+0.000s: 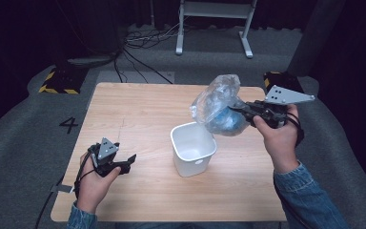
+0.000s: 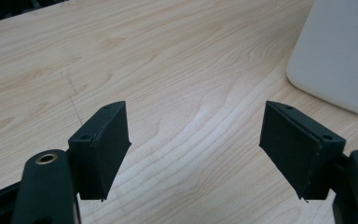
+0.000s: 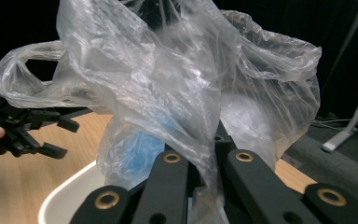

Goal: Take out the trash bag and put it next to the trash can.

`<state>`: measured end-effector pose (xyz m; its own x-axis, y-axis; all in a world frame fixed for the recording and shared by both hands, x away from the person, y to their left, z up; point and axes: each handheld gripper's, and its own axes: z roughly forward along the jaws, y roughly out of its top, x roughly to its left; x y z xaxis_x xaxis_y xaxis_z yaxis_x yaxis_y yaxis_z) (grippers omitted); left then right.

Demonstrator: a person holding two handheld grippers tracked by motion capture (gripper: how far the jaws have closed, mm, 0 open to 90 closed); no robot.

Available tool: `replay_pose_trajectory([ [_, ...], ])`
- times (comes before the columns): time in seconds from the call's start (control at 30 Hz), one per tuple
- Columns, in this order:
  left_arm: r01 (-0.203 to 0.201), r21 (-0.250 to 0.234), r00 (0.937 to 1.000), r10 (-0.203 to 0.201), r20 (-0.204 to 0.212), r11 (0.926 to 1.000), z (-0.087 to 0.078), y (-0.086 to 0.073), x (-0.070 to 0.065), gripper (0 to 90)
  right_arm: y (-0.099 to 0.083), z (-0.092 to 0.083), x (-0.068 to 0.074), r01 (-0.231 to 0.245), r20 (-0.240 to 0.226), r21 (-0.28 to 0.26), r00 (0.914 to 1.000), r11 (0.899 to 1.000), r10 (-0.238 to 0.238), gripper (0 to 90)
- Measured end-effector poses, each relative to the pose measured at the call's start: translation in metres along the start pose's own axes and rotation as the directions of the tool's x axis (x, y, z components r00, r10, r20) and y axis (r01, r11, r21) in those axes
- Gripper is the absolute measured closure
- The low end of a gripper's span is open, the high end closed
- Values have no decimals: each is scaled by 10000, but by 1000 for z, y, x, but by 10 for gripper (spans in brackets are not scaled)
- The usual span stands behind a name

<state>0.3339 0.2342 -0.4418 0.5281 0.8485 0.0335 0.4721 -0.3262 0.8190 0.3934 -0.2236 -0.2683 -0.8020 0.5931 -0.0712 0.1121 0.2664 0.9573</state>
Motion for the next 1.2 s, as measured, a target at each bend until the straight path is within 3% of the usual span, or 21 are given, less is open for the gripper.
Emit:
replay_pose_trajectory([
  [0.3,67,268,9998,-62,-180,9996,-2,-9,7,221,-14,-11,-20,-309,611,194,9977,9993,296,891],
  [0.8,119,791,9990,-85,-434,9968,1,-21,12,222,-51,-11,-52,-1167,1399,719,9845,9906,1058,890],
  [0.93,180,833,9993,-153,-338,9964,2,-23,12,221,-61,-7,-56,-1362,1503,858,9810,9870,1223,890],
  [1.07,444,601,9982,-468,387,9972,3,-22,11,210,-73,-1,-59,-1603,1526,997,9777,9820,1441,889],
  [1.2,375,602,9987,-394,316,9975,4,-23,11,207,-86,7,-61,-1767,1520,1219,9757,9767,1576,889],
])
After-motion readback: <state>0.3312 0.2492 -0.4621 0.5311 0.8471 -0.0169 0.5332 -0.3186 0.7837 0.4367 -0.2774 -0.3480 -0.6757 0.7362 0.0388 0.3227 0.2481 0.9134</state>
